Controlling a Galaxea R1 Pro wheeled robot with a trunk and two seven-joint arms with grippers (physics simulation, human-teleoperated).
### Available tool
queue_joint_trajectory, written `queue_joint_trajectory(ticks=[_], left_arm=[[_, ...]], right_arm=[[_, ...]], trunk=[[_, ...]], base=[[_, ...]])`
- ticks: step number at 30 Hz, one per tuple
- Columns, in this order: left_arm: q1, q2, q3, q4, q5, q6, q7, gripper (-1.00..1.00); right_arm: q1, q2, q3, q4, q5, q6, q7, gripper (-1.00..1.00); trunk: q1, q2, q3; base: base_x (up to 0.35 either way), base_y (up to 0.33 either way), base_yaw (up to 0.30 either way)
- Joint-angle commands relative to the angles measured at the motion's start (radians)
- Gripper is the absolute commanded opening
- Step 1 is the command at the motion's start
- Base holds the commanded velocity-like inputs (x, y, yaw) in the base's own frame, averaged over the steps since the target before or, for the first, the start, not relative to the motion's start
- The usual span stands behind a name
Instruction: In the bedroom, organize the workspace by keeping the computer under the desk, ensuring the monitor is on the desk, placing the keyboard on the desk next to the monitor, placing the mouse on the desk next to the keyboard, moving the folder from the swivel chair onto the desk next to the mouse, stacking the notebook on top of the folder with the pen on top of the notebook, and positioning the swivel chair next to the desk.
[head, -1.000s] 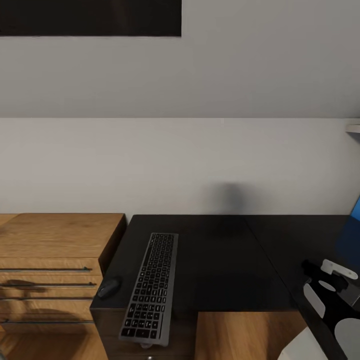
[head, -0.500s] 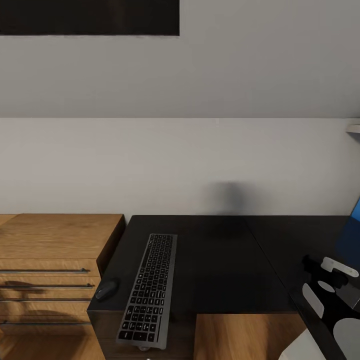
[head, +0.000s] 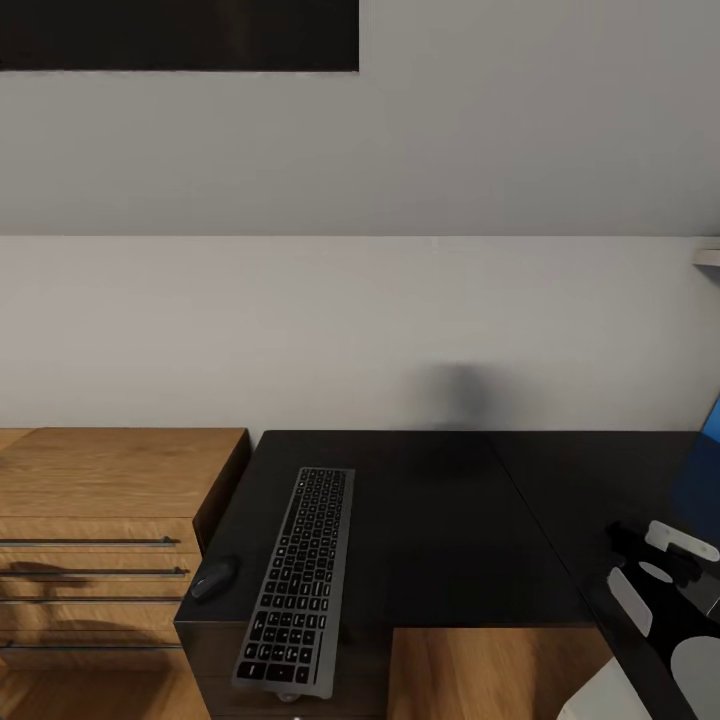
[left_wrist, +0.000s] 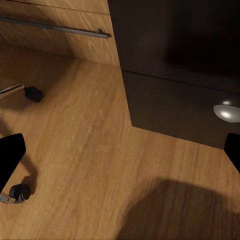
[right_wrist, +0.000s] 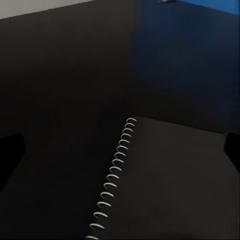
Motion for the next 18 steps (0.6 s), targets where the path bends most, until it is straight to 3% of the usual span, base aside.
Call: queue_joint_trajectory(ticks=[1, 3, 4, 6, 18], left_arm=[[0.0, 0.001, -0.007, -0.001, 0.011, -0.005, 0.007, 1.0], [0.0, 0.001, -0.007, -0.001, 0.011, -0.005, 0.007, 1.0], [0.0, 0.002, -0.007, -0.001, 0.01, -0.006, 0.006, 1.0], [0.0, 0.003, -0.006, -0.002, 0.01, -0.006, 0.005, 1.0], [0.0, 0.002, -0.007, -0.003, 0.009, -0.006, 0.007, 1.0]], right_arm=[[-0.004, -0.003, 0.001, 0.001, -0.01, 0.015, -0.017, 1.0], [-0.008, -0.005, 0.001, 0.0, -0.01, 0.035, -0.042, 1.0], [-0.017, -0.007, 0.001, 0.001, -0.01, 0.079, -0.108, 1.0], [-0.019, -0.008, 0.001, 0.0, -0.011, 0.093, -0.127, 1.0], [-0.022, -0.013, 0.001, 0.001, -0.014, 0.108, -0.147, 1.0]], trunk=[[0.0, -0.001, -0.001], [0.0, -0.001, -0.001], [0.0, -0.001, -0.001], [0.0, -0.001, -0.001], [0.0, -0.001, -0.001]], base=[[0.0, 0.0, 0.0], [0.0, 0.0, 0.0], [0.0, 0.0, 0.0], [0.0, 0.0, 0.0], [0.0, 0.0, 0.0]])
